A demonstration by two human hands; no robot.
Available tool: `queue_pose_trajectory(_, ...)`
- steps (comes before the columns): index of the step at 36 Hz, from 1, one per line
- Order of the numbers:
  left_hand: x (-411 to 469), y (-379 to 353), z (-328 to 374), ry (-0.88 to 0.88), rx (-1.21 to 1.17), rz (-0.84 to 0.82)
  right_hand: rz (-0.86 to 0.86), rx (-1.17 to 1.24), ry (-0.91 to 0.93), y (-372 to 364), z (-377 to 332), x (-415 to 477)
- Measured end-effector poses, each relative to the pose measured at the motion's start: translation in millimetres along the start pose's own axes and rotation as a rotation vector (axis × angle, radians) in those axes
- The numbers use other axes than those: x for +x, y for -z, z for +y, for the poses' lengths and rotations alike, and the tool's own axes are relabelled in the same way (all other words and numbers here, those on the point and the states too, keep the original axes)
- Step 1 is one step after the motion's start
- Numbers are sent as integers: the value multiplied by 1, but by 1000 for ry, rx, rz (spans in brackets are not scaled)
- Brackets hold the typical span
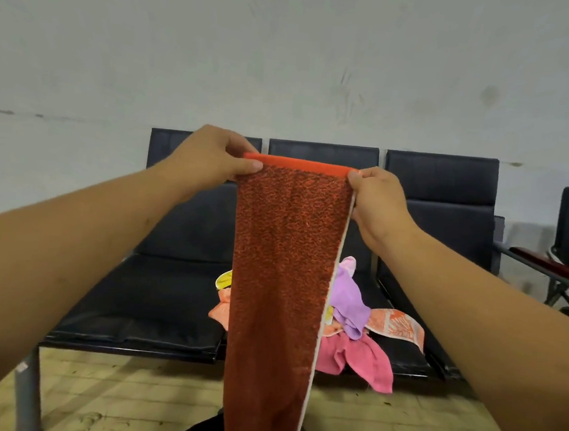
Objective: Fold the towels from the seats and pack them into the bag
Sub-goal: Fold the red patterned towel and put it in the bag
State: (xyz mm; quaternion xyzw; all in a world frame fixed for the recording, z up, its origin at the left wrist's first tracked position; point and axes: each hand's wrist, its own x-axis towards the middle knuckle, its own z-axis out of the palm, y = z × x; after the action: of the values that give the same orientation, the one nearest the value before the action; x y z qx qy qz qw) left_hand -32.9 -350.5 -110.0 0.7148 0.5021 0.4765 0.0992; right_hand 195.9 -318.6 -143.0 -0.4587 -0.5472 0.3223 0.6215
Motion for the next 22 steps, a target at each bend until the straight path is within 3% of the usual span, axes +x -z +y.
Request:
queue_pose_trajectory(6, -6, -10, -26, 109, -430, 106, 8, 90, 64, -8, -3, -5)
queue_pose_trajectory(9, -21, -20, -31, 217, -666, -102, -5, 135, 96, -13, -3, -5)
queue_pose_trajectory(12, -40, -34, -43, 346, -641, -334, -25, 180, 101, -18, -2, -4)
queue_pose_trajectory(15, -52, -46, -51, 435, -763, -358, -41, 170, 110, -19, 5, -3)
queue_pose_trajectory(19, -58, -61, -46, 545, -1135, -288, -67, 131, -17, -16, 25, 5)
queue_pose_trajectory(22, -58, -72, -43, 550, -1247, -234, -159, 287, -278, -14, 43, 7)
